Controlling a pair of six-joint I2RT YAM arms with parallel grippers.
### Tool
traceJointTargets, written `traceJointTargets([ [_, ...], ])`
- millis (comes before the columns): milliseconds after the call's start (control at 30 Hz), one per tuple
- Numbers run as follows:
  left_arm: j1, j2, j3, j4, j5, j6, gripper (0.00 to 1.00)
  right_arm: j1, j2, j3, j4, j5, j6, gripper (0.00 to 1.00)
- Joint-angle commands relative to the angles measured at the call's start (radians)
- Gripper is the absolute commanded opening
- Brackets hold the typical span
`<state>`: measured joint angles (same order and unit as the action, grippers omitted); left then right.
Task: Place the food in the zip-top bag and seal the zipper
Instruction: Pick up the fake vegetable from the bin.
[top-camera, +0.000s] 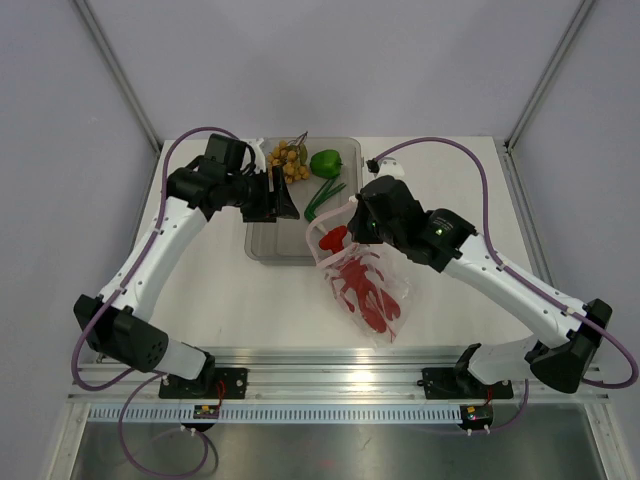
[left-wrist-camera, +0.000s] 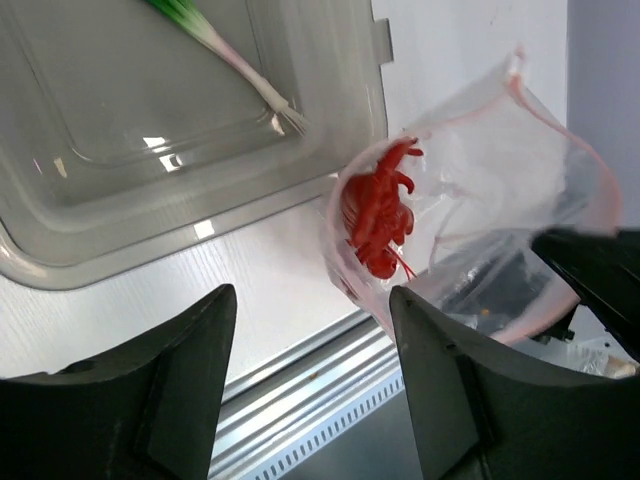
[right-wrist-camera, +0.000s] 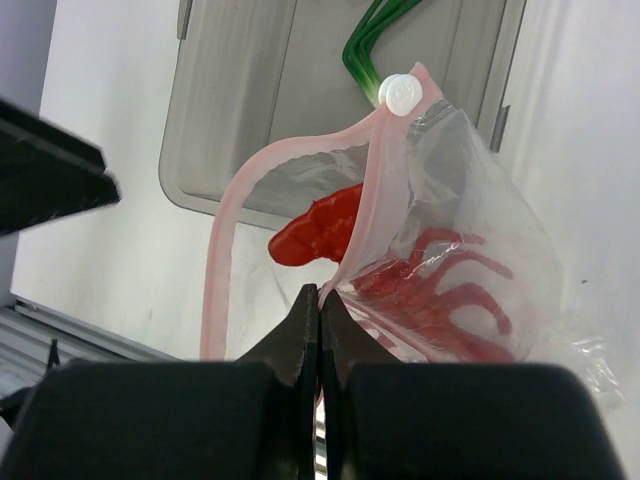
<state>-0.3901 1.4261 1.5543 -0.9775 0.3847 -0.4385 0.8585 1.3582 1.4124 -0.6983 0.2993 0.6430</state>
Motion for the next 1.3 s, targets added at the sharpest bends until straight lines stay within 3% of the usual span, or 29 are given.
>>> traceJointTargets([
  [0, 0.003, 0.068, -0.023, 0.111, -0.010, -0.017, 0.66, 0.004, -0.067, 0.007, -0.009, 0.017, -0.167, 0.00],
  [200, -0.003, 0.270, 0.047, 0.157, -0.125, -0.042, 0.71, -0.016, -0.096, 0.023, -0.004, -0.017, -0.308, 0.00],
  [700, -0.087, 0.687, 0.309, 0.169, -0.334, -0.115, 0.74, -0.081, -0.125, -0.009, -0.081, 0.034, -0.281, 0.00],
  [1000, -0.115, 0.771, 0.339, 0.194, -0.498, -0.150, 0.70, -0.082, -0.157, -0.033, -0.099, 0.046, -0.263, 0.00],
  [1267, -0.113, 0.879, 0.431, 0.160, -0.511, -0.161, 0.66, -0.081, -0.176, -0.044, -0.110, 0.052, -0.252, 0.00],
])
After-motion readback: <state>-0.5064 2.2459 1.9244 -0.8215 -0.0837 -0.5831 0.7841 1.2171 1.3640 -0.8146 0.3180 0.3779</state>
